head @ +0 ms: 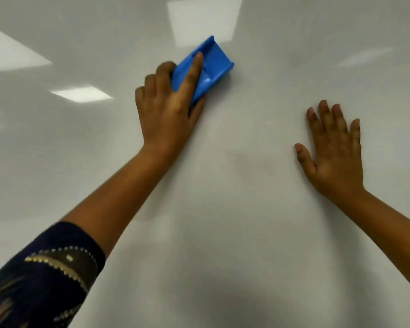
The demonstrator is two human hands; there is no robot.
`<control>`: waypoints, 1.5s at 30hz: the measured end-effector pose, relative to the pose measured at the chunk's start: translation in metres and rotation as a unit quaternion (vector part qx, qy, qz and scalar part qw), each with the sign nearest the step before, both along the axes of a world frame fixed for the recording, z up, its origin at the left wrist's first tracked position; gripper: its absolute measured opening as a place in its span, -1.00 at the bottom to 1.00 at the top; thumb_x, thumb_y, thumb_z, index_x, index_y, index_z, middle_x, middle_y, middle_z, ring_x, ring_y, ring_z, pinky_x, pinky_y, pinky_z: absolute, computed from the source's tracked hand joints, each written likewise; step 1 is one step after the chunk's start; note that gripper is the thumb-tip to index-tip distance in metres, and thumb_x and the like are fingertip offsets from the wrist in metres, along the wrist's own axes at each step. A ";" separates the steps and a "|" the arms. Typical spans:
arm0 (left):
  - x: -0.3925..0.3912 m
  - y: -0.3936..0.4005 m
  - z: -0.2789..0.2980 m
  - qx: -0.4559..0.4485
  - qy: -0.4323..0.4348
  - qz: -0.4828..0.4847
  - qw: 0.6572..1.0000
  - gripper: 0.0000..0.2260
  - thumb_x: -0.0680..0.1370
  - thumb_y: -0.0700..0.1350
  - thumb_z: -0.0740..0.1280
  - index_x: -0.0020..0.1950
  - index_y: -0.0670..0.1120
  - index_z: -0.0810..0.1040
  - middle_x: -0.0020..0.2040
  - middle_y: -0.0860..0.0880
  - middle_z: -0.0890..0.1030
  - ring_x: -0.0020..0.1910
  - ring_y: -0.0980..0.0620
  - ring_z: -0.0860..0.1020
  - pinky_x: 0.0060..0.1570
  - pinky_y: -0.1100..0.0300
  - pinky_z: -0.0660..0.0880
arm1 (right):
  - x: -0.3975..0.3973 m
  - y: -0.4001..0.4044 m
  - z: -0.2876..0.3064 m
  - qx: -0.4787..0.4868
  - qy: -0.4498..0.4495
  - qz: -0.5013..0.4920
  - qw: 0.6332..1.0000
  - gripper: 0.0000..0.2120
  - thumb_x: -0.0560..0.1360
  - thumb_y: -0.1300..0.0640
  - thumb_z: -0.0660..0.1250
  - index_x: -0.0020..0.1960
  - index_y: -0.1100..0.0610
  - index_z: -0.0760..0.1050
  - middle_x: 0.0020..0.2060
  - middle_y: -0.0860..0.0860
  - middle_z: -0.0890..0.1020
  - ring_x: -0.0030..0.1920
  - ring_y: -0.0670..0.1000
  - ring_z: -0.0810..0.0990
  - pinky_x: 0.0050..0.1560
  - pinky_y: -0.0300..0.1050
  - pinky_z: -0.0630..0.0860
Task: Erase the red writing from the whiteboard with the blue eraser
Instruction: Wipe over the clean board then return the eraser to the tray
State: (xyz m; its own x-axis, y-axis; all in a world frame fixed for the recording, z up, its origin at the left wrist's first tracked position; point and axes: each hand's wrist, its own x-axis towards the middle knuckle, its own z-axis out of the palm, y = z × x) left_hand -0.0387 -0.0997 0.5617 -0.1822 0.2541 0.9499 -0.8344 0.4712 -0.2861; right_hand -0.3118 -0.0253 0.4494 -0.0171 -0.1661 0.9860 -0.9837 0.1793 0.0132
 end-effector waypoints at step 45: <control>0.167 -0.026 -0.197 -0.002 -0.409 0.052 0.911 -0.75 0.63 0.03 0.10 0.30 0.16 0.39 0.05 -0.12 0.53 -0.06 -0.08 0.51 -0.07 0.08 0.35 | -0.015 -0.020 -0.003 -0.035 -0.044 0.066 0.996 -0.41 0.54 -0.24 -0.05 0.51 -0.09 -0.05 0.52 -0.08 -0.04 0.50 0.01 -0.12 0.38 0.38 0.03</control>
